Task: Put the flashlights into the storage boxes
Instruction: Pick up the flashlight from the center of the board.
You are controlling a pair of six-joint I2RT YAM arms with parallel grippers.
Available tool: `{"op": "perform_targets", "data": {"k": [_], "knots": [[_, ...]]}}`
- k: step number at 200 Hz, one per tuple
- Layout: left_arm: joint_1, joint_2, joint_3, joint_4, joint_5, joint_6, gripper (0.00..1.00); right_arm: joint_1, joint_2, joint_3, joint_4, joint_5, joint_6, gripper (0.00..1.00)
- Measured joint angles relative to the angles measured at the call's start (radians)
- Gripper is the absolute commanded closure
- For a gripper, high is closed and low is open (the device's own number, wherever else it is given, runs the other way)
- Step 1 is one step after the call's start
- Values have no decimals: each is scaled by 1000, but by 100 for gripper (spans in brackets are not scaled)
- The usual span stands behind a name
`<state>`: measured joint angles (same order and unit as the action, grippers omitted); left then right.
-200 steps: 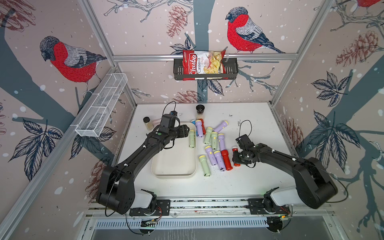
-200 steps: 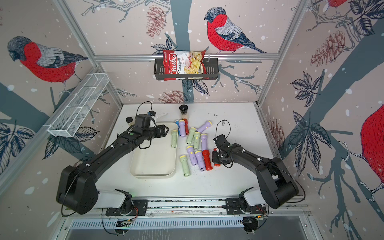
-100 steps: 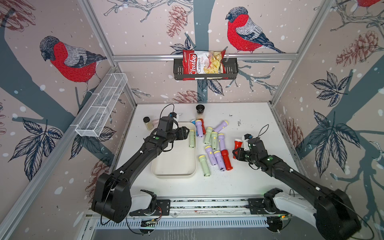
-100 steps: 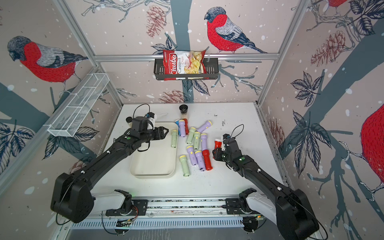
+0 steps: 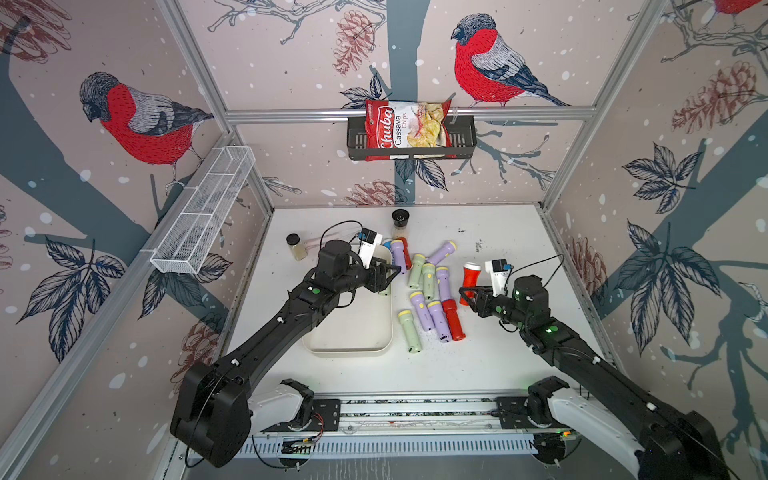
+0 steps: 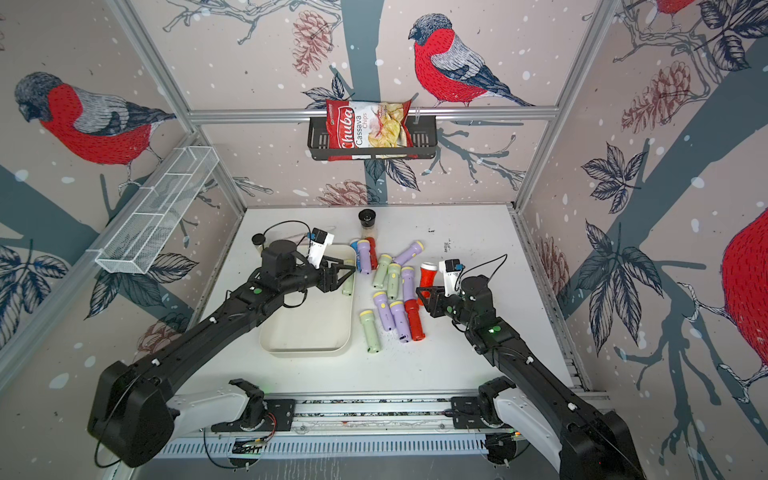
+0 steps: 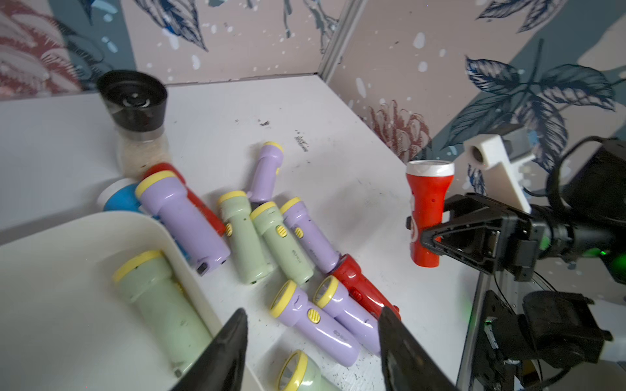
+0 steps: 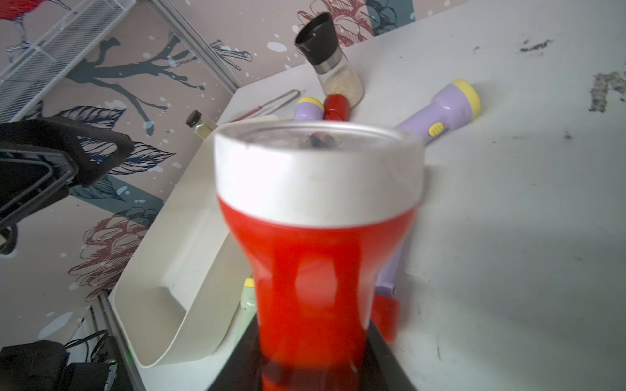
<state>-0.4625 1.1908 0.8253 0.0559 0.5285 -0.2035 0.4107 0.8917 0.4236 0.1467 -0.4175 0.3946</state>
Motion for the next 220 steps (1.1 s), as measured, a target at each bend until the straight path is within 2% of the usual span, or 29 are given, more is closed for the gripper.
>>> {"op": "perform_targets", "data": {"k": [45,88,167,220], "knots": [[-13,-66,-108,153,123,62,46,-1,-18,-3,122,-106,-50,67],[-35,-115,-197,300,234,132,46,-3,-53,-34,226,-201,-134,69],[-146,-60,-158,297,307,283,37,16,-68,-53,354,-385,-251,70],[-234,7,-110,323,323,309,35,55,-36,-12,332,-520,-360,70]]}}
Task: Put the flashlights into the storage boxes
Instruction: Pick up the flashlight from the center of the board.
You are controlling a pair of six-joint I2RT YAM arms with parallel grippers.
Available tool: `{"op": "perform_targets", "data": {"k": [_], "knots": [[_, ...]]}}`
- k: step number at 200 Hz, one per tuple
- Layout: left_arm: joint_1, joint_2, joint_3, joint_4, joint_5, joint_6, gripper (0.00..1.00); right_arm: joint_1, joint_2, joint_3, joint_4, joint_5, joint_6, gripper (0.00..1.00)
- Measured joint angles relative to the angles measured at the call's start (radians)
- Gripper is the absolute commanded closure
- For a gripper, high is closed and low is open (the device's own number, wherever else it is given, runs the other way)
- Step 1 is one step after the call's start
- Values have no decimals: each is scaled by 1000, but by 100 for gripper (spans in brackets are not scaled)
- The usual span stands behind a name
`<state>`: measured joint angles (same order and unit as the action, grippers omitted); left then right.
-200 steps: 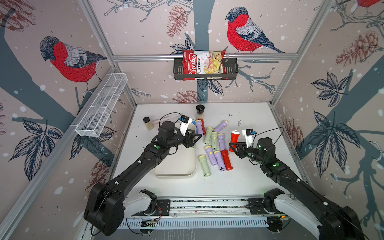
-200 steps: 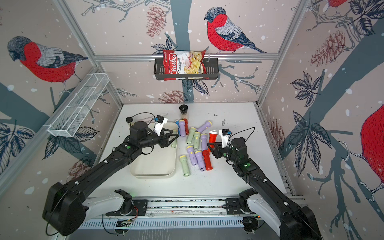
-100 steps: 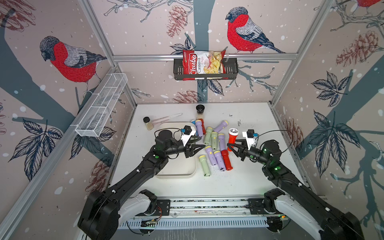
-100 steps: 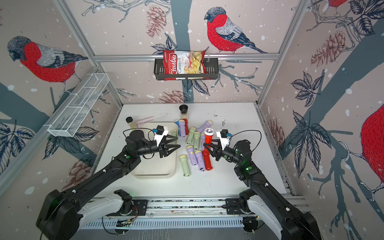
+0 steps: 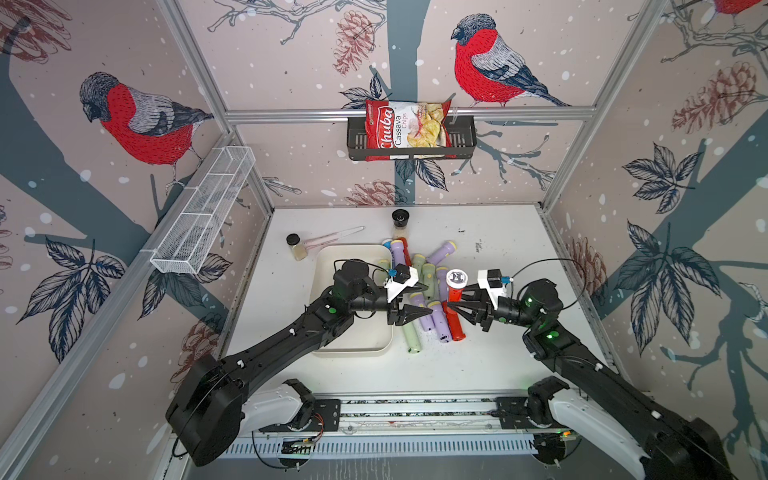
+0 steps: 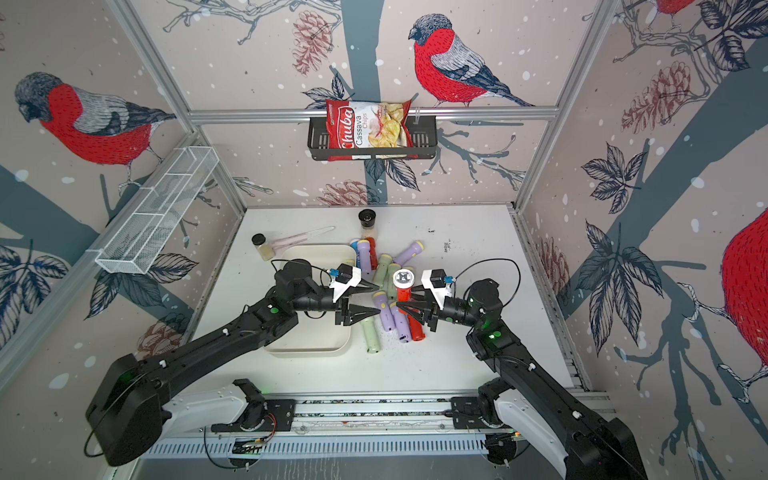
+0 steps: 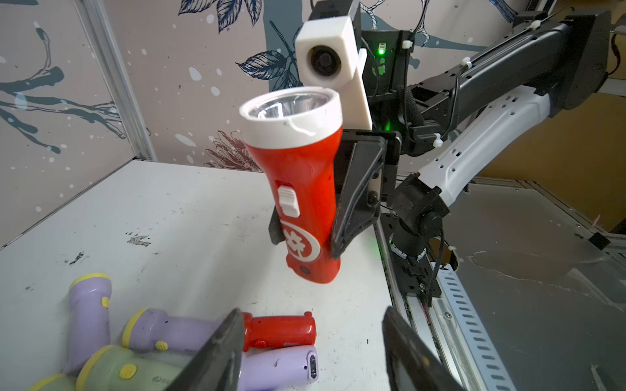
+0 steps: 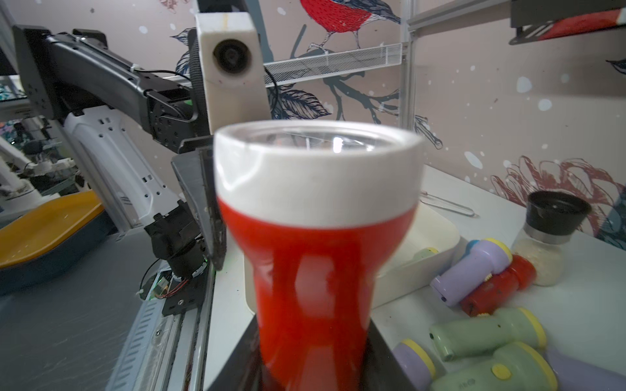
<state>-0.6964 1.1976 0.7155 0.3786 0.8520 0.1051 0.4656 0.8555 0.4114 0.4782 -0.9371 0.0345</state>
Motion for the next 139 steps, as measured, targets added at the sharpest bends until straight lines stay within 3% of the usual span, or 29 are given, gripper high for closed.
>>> {"op": "perform_targets", "data": {"k": [62,122,139], "knots": [[-26,52,-7,155,23,-82,37,26,79,87,-136,-91,-141,70],[-27,98,-21,294,35,-158,38,43,133,127,-188,-140,-193,70],[-27,119,-21,330,38,-184,42,44,151,141,-201,-145,-215,70]]}}
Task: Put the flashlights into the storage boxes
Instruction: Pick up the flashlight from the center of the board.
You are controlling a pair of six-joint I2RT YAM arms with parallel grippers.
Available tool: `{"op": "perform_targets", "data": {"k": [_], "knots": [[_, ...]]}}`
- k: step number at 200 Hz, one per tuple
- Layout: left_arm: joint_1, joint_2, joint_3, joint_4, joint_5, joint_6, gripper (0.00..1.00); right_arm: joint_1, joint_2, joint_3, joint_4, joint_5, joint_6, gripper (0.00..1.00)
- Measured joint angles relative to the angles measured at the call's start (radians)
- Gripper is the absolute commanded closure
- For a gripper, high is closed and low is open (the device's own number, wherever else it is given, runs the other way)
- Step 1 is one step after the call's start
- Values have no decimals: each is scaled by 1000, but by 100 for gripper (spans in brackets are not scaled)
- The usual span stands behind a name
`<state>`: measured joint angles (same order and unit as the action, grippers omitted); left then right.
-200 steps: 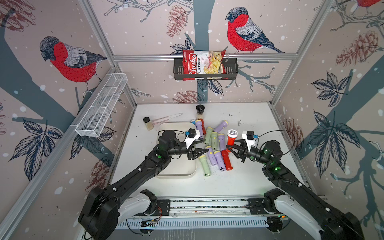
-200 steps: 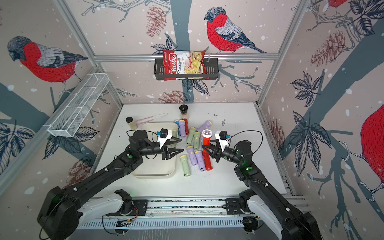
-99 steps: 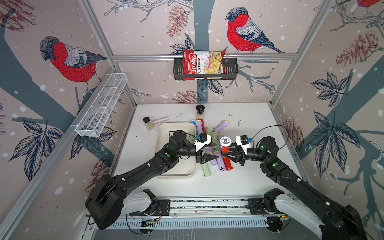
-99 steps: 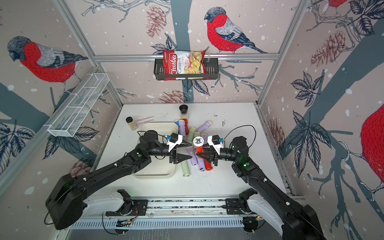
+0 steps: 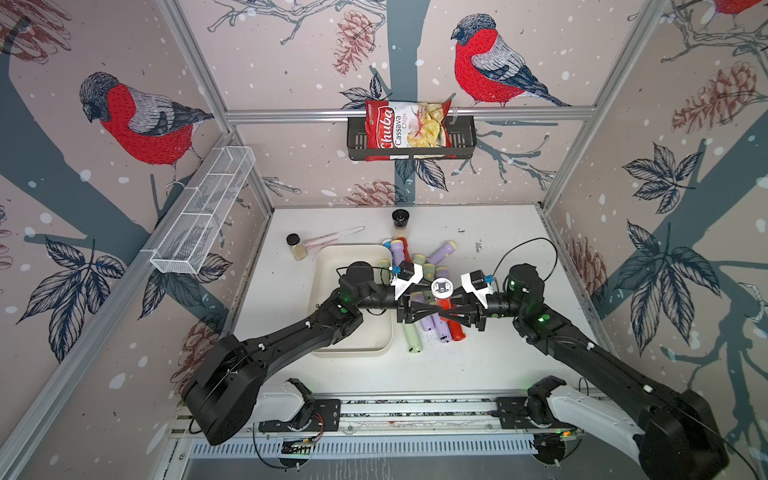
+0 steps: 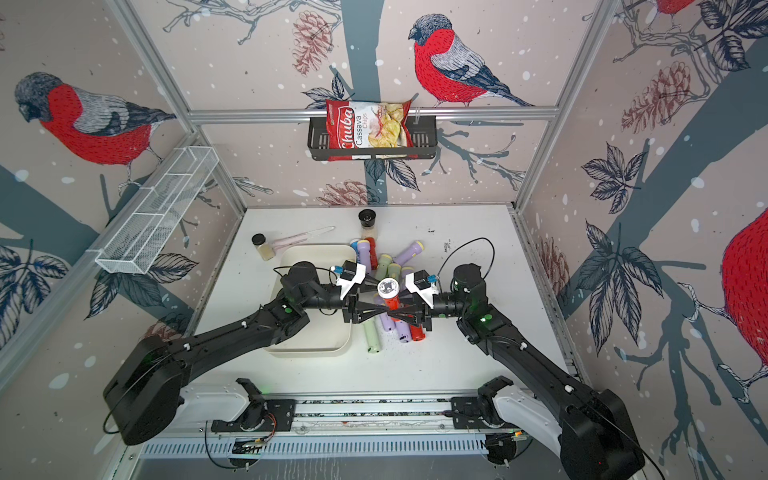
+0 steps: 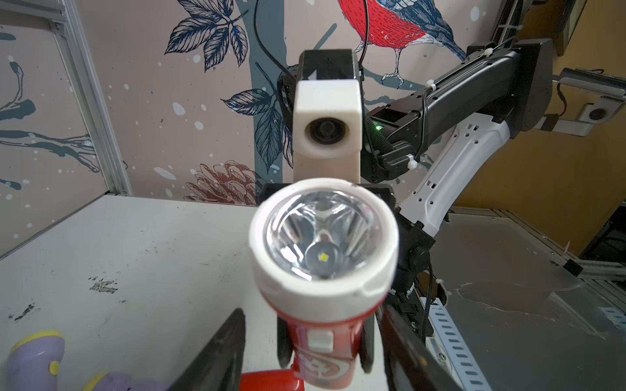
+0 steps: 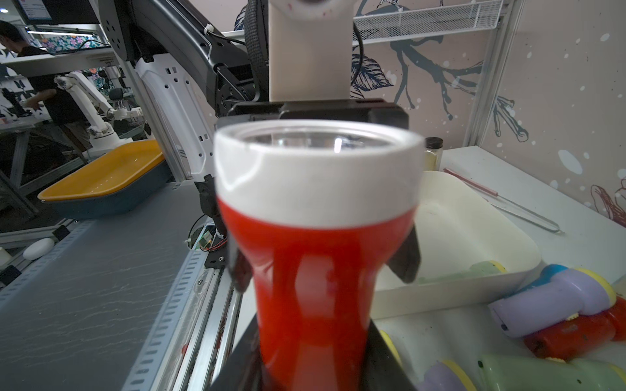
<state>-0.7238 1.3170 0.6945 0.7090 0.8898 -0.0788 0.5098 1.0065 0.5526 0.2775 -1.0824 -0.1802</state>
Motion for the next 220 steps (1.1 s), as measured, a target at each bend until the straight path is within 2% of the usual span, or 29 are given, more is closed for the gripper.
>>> {"op": "perform_targets", "data": {"k": [19,72,126,160,169,172,173,174,175,176,177,179,220], "knots": [[0,24,0,42,11,-23,48,0,20,15,-18,-5,-10,70],[-16,46,9,82,33,-51,52,0,49,40,-55,-21,-54,69],[-25,65,16,90,35,-53,72,0,52,44,-70,-39,-76,69],[-26,64,16,92,31,-55,79,-6,52,44,-71,-42,-79,65],[-27,62,14,92,25,-55,79,-9,51,43,-72,-42,-79,60],[-27,60,13,92,23,-55,80,-9,50,43,-72,-43,-79,55],[-27,60,13,92,22,-55,80,-10,50,43,-72,-43,-79,50],[-28,60,13,92,22,-55,80,-10,49,43,-72,-43,-79,39],[-28,59,12,92,21,-55,80,-10,49,43,-72,-43,-79,20],[-28,58,12,92,20,-55,80,-10,48,42,-72,-43,-79,10],[-29,58,11,92,18,-55,80,-11,48,42,-72,-43,-79,5],[-29,57,11,91,17,-55,80,-11,47,42,-72,-43,-79,1],[-26,-2,-13,18,-88,-54,82,-26,8,-3,-65,36,-61,1]]}}
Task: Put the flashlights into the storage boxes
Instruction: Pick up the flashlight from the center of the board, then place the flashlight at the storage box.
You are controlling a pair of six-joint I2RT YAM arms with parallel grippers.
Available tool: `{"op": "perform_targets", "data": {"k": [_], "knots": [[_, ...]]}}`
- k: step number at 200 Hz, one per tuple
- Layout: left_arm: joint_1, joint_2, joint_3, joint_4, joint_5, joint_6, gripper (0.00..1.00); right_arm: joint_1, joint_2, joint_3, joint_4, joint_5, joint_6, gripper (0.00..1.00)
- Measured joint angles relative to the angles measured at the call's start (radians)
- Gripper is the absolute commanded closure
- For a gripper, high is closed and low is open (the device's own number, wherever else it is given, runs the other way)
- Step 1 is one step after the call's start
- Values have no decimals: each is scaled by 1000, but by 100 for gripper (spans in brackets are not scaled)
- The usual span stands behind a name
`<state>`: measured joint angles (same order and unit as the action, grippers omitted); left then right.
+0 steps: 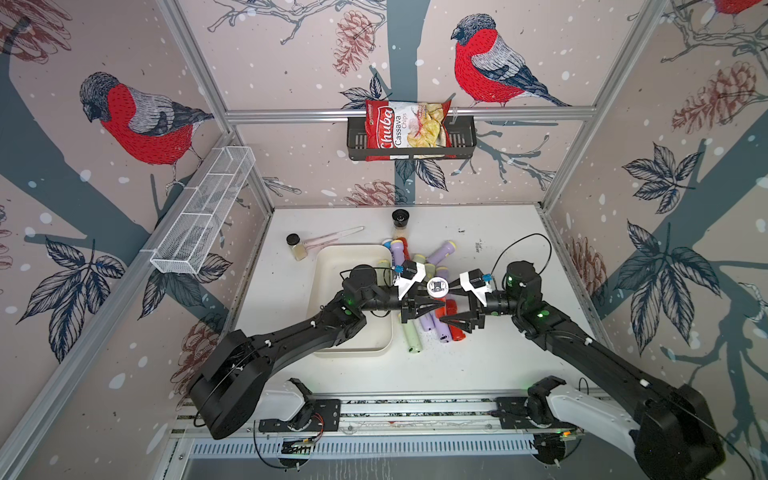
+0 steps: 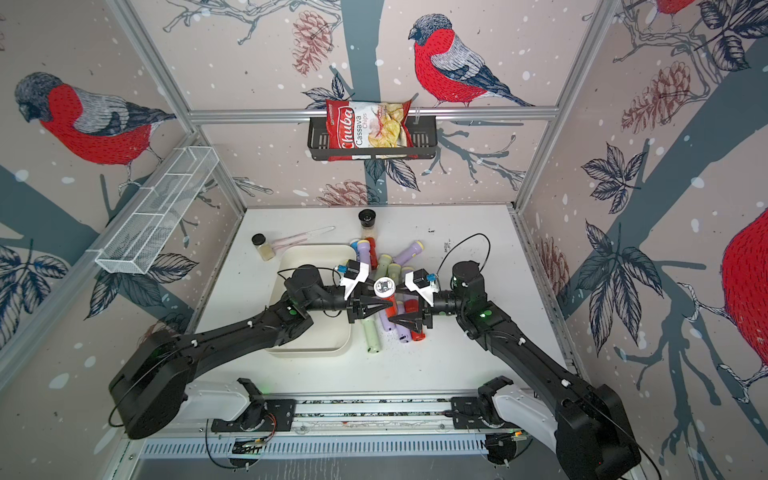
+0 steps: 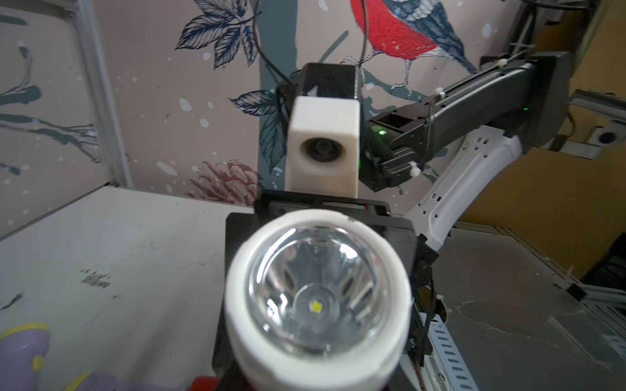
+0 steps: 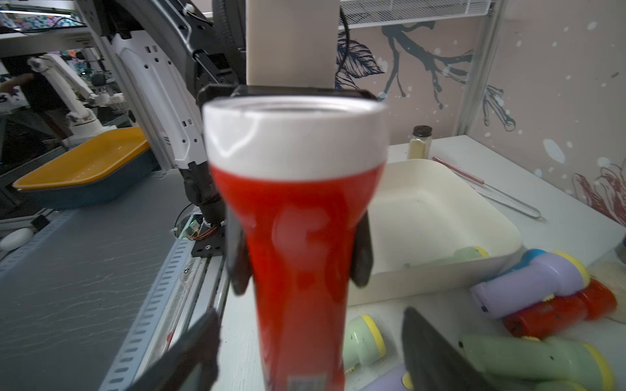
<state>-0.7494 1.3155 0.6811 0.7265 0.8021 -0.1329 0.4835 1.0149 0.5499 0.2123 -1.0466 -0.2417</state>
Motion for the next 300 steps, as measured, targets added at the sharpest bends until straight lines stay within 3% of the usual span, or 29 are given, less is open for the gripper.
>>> {"op": "perform_targets", "data": {"k": [27,64,100,136,164,207,300], "knots": [[16,-46,22,-141,-87,0,84,-4,-25,-44,24,77,40,0],[64,-97,84,-411,-335,-49,84,-4,-22,-89,83,232,154,0],[175,-89,140,-673,-536,-162,84,-4,16,-77,120,327,265,0],[322,-4,245,-911,-661,-235,83,-1,61,-32,108,409,347,0],[391,105,322,-1037,-682,-238,82,-1,128,44,45,457,403,0],[412,327,511,-1167,-693,-230,82,13,193,95,-37,474,426,0],[414,546,616,-1227,-646,-225,78,16,190,94,-47,504,449,0]]}}
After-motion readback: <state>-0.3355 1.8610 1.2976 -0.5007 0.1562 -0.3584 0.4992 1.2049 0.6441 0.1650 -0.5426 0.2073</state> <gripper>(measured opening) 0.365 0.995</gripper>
